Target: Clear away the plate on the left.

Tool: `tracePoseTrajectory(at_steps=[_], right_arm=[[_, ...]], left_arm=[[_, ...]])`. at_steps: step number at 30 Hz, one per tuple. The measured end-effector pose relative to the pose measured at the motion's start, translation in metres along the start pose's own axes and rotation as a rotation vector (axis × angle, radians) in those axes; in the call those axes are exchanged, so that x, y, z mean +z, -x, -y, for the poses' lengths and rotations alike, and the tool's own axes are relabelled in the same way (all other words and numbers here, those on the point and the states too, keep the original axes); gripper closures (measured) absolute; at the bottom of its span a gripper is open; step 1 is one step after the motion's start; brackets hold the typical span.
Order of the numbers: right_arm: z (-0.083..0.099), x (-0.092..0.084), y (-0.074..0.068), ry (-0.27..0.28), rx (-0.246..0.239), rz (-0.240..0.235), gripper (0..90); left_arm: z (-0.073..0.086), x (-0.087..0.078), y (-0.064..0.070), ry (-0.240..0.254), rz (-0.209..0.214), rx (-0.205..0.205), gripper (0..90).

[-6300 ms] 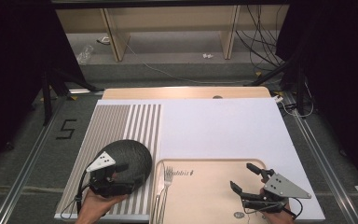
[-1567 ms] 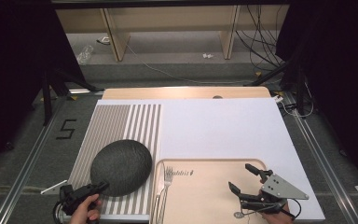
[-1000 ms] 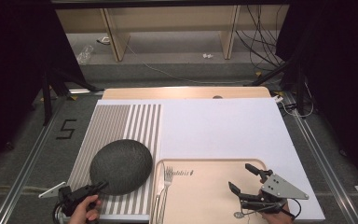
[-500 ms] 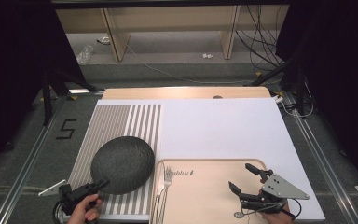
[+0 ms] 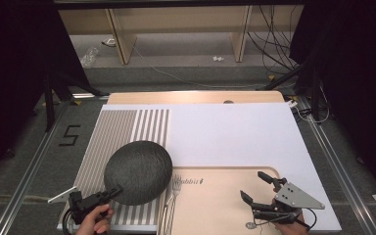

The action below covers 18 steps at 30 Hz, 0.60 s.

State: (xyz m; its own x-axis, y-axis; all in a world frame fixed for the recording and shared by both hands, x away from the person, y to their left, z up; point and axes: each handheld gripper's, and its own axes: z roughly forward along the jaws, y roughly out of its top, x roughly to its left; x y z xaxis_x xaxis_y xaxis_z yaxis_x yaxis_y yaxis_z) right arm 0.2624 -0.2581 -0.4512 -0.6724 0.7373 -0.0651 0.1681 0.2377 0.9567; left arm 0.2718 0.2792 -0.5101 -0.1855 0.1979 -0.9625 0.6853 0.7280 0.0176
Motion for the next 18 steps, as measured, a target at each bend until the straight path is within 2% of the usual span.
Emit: tracePoseTrajectory(at_steps=[18], right_arm=[[0.000,0.000,0.000,-0.001,0.003,0.001,19.8]], left_arm=[[0.017,0.018,0.015,-0.095,0.021,0.060,84.6]])
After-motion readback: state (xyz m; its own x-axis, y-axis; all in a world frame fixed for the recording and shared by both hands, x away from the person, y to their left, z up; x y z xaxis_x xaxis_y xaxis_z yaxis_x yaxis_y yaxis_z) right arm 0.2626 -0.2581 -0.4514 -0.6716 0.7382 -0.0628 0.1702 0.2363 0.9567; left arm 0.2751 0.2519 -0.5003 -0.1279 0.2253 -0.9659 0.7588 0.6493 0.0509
